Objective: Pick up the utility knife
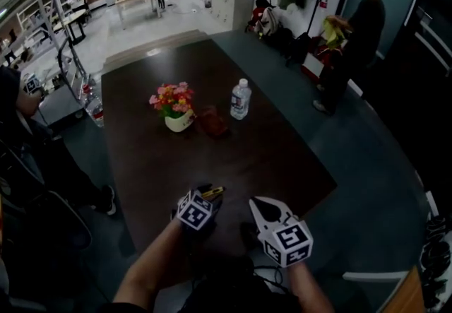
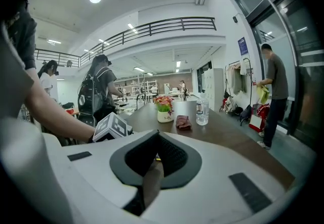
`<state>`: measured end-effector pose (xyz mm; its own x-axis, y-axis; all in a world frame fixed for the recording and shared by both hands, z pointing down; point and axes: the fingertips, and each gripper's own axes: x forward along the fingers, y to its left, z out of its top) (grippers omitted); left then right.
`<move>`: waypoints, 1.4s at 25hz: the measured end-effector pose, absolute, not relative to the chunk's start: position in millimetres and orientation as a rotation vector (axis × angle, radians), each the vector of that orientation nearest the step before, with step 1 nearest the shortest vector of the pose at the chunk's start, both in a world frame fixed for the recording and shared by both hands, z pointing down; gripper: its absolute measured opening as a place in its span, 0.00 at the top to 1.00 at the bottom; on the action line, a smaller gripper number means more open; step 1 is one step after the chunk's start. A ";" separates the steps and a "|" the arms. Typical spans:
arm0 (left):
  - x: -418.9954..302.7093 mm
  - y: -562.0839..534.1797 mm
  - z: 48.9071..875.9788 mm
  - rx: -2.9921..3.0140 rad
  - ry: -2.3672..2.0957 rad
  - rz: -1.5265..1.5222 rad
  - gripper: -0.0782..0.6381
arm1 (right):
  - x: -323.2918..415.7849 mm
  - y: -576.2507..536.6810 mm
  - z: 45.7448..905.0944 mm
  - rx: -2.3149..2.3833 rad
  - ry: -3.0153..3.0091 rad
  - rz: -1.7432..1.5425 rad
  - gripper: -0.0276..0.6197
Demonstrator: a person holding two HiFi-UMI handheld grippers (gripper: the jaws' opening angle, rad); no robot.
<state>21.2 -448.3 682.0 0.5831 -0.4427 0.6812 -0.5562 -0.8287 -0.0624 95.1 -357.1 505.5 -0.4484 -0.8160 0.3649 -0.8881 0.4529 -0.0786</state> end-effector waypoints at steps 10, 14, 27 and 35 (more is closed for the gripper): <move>27.3 -450.9 699.9 2.624 -0.704 1.197 0.63 | 105.4 -360.3 510.2 1.521 -2.397 0.417 0.94; 27.4 -450.5 702.1 2.617 -0.715 1.214 0.69 | 109.2 -361.2 508.9 1.532 -2.395 0.421 0.94; 28.3 -441.4 674.2 2.576 -0.887 1.123 0.79 | 121.5 -359.6 494.6 1.514 -2.443 0.388 0.94; 26.5 -425.3 593.0 2.640 -1.062 0.780 0.79 | 117.0 -364.7 476.2 1.495 -2.522 0.369 0.94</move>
<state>26.5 -425.3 593.0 0.6049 -0.5880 0.5370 -0.6883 -0.7252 -0.0187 117.0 -364.7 476.2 -0.4751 -0.8329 0.2839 -0.8793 0.4617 -0.1170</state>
